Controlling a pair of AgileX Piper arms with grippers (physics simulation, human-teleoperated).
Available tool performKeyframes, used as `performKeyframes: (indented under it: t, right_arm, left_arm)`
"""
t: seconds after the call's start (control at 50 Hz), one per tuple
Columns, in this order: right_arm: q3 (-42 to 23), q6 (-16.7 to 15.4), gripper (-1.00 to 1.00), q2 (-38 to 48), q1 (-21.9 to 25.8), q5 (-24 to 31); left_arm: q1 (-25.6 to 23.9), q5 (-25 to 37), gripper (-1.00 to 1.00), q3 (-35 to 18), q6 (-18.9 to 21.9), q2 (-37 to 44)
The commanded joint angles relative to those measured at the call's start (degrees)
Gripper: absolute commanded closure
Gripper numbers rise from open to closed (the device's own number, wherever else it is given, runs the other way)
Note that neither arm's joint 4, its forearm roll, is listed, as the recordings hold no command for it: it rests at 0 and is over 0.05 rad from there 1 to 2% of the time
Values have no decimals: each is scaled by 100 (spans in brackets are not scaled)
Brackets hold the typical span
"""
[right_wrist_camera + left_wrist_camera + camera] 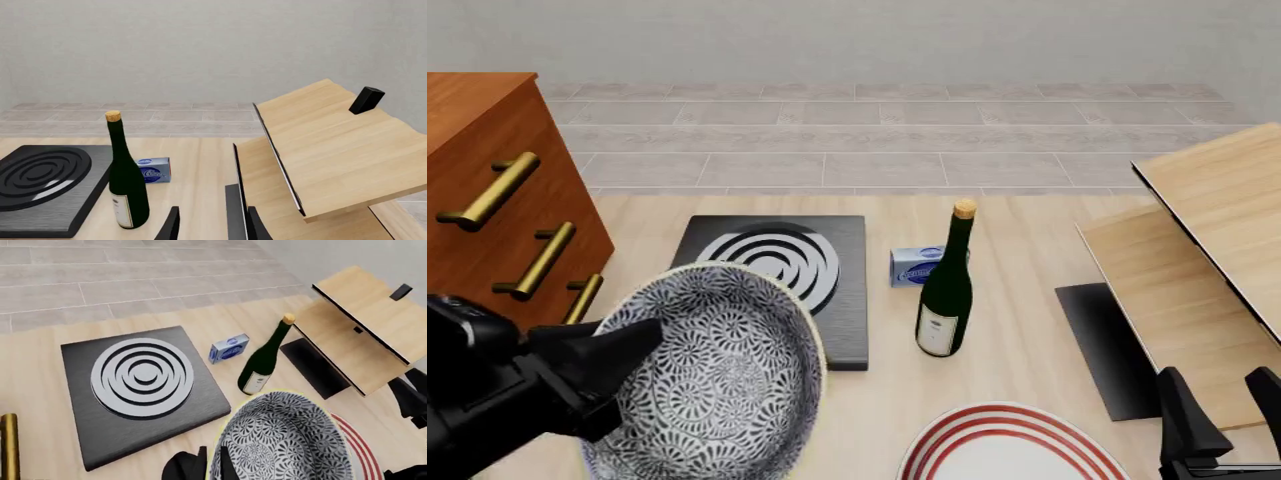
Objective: Put the bowl on the stove.
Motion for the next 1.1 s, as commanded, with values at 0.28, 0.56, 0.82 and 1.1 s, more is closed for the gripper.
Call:
performKeyframes:
  t: [0.28,0.56,0.82,1.1]
  right_arm:
    - [0,0,-100,0,1,0]
    - [0,1,-100,0,0,0]
    - [0,-1,-100,0,0,0]
    - [0,-1,-100,0,0,0]
  left_arm:
    - [1141,-1032,100,-449,-1071,927]
    - [1351,-1576,100,-426,-1604,1359]
    - [1461,-1815,100,-581,-1869,1738]
    - [1876,-2312,100,-923,-1761,2898]
